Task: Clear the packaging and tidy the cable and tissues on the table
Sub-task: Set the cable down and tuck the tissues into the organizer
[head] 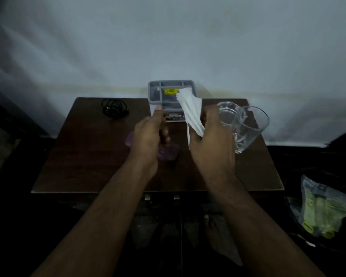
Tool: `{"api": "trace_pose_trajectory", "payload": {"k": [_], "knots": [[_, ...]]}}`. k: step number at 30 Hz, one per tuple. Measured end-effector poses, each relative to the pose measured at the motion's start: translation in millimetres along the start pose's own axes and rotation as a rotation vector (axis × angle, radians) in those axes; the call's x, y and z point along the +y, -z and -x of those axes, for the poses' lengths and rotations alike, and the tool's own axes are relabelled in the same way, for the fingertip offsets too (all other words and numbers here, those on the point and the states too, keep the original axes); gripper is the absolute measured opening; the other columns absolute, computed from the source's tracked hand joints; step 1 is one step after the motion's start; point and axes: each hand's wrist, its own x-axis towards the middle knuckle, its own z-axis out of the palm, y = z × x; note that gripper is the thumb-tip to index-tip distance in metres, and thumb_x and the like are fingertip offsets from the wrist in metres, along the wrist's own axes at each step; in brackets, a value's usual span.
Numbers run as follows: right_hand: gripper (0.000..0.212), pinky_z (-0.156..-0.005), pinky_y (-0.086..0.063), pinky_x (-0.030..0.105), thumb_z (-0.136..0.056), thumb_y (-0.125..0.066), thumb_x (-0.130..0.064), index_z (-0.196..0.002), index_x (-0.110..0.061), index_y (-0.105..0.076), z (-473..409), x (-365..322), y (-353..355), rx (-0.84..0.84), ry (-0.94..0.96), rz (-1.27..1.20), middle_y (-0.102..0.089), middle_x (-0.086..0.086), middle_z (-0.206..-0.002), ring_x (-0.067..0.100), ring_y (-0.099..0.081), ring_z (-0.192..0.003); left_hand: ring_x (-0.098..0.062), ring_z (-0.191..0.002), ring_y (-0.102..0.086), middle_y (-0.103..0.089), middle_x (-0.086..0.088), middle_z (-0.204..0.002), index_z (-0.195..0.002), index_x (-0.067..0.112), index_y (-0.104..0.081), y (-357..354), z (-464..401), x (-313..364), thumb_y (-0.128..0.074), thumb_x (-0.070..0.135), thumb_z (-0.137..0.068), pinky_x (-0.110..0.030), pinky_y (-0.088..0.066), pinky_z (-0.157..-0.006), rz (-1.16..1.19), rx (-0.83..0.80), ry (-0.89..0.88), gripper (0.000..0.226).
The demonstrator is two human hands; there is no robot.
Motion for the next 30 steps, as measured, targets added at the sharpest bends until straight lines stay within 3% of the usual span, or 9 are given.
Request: {"api": "trace_pose_trajectory", "payload": {"k": [4, 7, 11, 16, 20, 22, 24, 27, 30], "knots": [[0.029, -0.070, -0.056, 0.043, -0.094, -0.061, -0.018, -0.122, -0.013, -0.059, -16.4, -15.4, -22.9, -0.019, 0.041, -0.100, -0.074, 0.011, -0.094, 0.036, -0.071, -0.087, -0.017, -0.070, -0.074, -0.077, -0.004, -0.081, -0.091, 0.015, -0.075, -3.2, -7.0, 6.5, -0.044, 0.059, -0.101, -0.027, -0.059, -0.063, 0.232, -0.202, 0.088, 0.054], [0.044, -0.092, -0.055, 0.037, -0.091, -0.060, -0.007, -0.135, -0.016, -0.061, -26.2, -26.2, -36.0, -0.118, 0.109, -0.213, -0.073, 0.002, -0.122, 0.021, -0.069, -0.112, -0.024, -0.090, -0.079, -0.080, -0.012, -0.101, -0.110, 0.011, -0.074, 4.2, -20.0, 16.1, -0.036, 0.061, -0.103, -0.036, -0.065, -0.077, 0.445, -0.240, 0.103, 0.063], [0.042, -0.098, -0.053, 0.040, -0.094, -0.059, -0.004, -0.135, -0.010, -0.062, -37.8, -24.1, -50.2, -0.156, 0.185, -0.237, -0.067, 0.006, -0.128, 0.022, -0.064, -0.118, -0.040, -0.127, -0.064, -0.068, -0.025, -0.133, -0.131, 0.000, -0.065, 24.5, -41.6, 28.6, -0.030, 0.067, -0.101, -0.057, -0.045, -0.113, 0.410, -0.158, 0.009, 0.082], [0.023, -0.082, -0.057, 0.044, -0.100, -0.058, -0.023, -0.111, -0.006, -0.070, -62.0, -26.3, -62.5, 0.075, -0.033, -0.444, -0.074, 0.007, -0.100, 0.022, -0.072, -0.092, -0.028, -0.122, -0.069, -0.073, -0.014, -0.128, -0.130, 0.004, -0.067, 33.0, -56.0, 35.5, -0.015, 0.076, -0.097, -0.046, -0.054, -0.101, 0.358, -0.139, -0.102, 0.095], [0.023, -0.074, -0.057, 0.029, -0.103, -0.054, -0.039, -0.091, -0.024, -0.066, -78.1, -33.4, -71.1, 0.268, -0.248, -0.643, -0.071, -0.010, -0.082, 0.001, -0.068, -0.079, -0.032, -0.116, -0.071, -0.074, -0.016, -0.120, -0.127, 0.002, -0.068, 32.2, -64.6, 36.5, -0.011, 0.074, -0.098, -0.047, -0.055, -0.099, 0.383, -0.084, -0.191, 0.096], [0.027, -0.066, -0.051, 0.022, -0.104, -0.052, -0.039, -0.085, -0.021, -0.060, -81.9, -39.5, -76.8, 0.291, -0.256, -0.682, -0.064, -0.010, -0.074, -0.001, -0.063, -0.070, -0.034, -0.112, -0.072, -0.075, -0.017, -0.119, -0.127, 0.001, -0.068, 28.9, -65.4, 36.9, -0.003, 0.076, -0.096, -0.049, -0.051, -0.105, 0.376, -0.150, -0.184, 0.104], [0.026, -0.070, -0.052, 0.023, -0.104, -0.050, -0.036, -0.091, -0.015, -0.060, -82.7, -46.4, -84.5, 0.247, -0.198, -0.703, -0.065, -0.005, -0.082, 0.002, -0.065, -0.076, -0.032, -0.122, -0.069, -0.073, -0.017, -0.127, -0.132, 0.002, -0.065, 24.4, -64.8, 36.7, 0.005, 0.078, -0.092, -0.050, -0.044, -0.116, 0.344, -0.241, -0.171, 0.111], [0.049, -0.102, -0.053, 0.043, -0.101, -0.047, -0.040, -0.132, -0.004, -0.058, -80.3, -56.2, -96.2, 0.082, -0.148, -0.768, -0.069, 0.013, -0.123, 0.023, -0.066, -0.120, -0.028, -0.133, -0.061, -0.068, -0.014, -0.138, -0.140, 0.006, -0.061, 20.3, -67.2, 33.9, 0.004, 0.078, -0.092, -0.054, -0.035, -0.122, 0.333, -0.342, -0.209, 0.108], [0.045, -0.090, -0.055, 0.032, -0.103, -0.045, -0.041, -0.123, -0.006, -0.063, -81.7, -54.6, -103.0, 0.014, -0.150, -0.813, -0.072, 0.009, -0.107, 0.010, -0.068, -0.102, -0.028, -0.137, -0.058, -0.065, -0.014, -0.142, -0.143, 0.008, -0.059, 23.2, -75.0, 36.2, 0.003, 0.077, -0.092, -0.054, -0.033, -0.122, 0.333, -0.364, -0.249, 0.106]]}}
